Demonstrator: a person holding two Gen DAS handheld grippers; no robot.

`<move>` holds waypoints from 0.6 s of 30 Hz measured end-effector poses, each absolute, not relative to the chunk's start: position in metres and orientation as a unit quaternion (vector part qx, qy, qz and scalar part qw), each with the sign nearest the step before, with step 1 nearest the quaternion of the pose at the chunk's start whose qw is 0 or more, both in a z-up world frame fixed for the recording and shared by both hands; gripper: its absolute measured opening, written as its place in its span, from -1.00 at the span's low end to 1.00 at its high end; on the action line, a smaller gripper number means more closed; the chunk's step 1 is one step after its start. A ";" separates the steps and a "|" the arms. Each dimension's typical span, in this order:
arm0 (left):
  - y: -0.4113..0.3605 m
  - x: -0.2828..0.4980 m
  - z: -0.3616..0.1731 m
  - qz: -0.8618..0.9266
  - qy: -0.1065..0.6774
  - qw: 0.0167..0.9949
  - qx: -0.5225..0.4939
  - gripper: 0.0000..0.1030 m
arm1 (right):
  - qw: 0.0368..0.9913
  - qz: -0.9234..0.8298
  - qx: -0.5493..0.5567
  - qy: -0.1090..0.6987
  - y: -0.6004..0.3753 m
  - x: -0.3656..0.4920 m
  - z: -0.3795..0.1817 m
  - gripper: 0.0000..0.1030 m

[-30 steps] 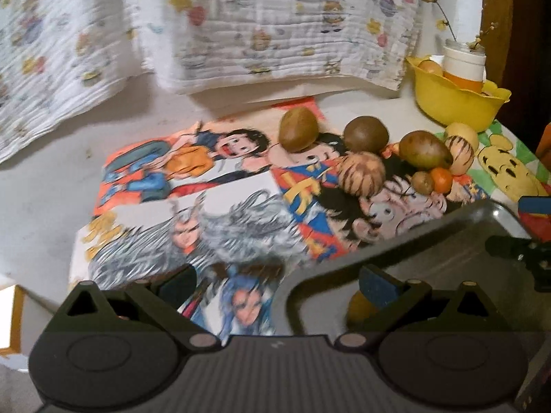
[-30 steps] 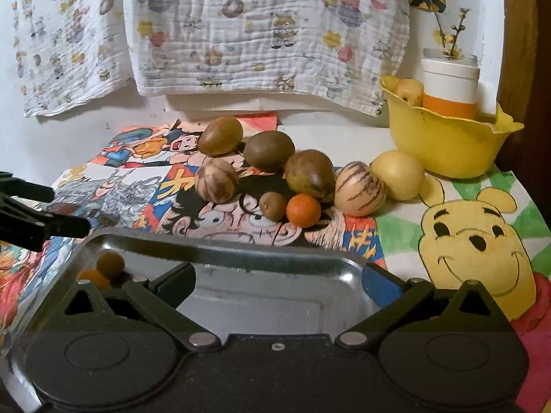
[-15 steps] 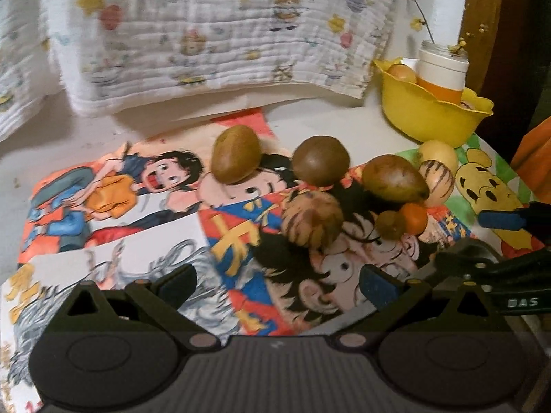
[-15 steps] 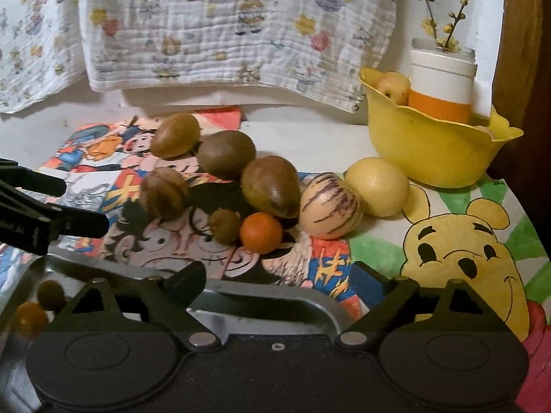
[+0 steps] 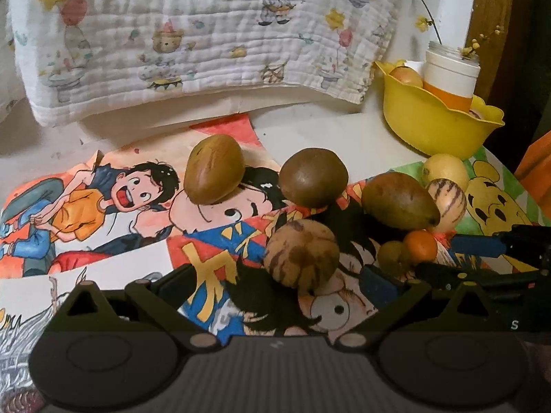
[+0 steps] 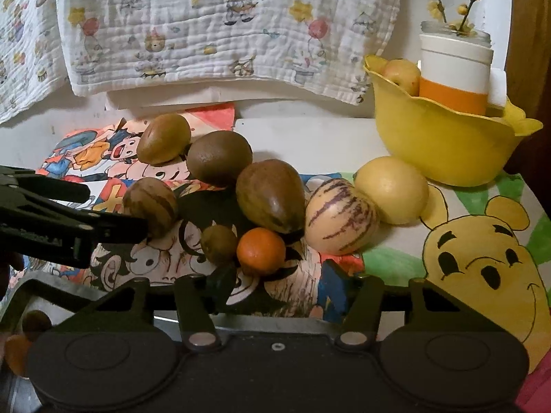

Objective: Organize fruits
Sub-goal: 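Grasp a striped pepino with the left tool while the right tool grasps a small orange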

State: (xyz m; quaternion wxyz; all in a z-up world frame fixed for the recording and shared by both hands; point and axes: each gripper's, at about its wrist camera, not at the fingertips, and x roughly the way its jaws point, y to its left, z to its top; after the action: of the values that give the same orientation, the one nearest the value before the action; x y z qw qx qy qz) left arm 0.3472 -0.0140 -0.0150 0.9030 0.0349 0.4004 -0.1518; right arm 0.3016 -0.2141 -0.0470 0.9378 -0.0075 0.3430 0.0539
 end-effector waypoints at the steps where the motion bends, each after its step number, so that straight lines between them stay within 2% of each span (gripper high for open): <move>1: -0.015 0.348 -0.016 -0.154 0.400 0.903 0.037 0.96 | 0.938 0.054 -0.007 0.344 -0.214 0.303 -0.048 0.08; 7: -0.024 0.355 -0.019 -0.165 0.400 0.901 0.042 0.79 | 0.937 0.057 -0.001 0.345 -0.210 0.310 -0.050 0.00; 18: -0.019 0.363 -0.026 -0.178 0.411 0.894 0.024 0.33 | 0.938 0.069 0.002 0.340 -0.204 0.315 -0.053 -0.24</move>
State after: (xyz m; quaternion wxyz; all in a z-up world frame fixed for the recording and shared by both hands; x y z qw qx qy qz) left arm 0.3629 -0.0193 -0.0262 0.8939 0.0236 0.4108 -0.1778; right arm 0.3154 -0.2038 -0.0527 0.9379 0.0024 0.3400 0.0686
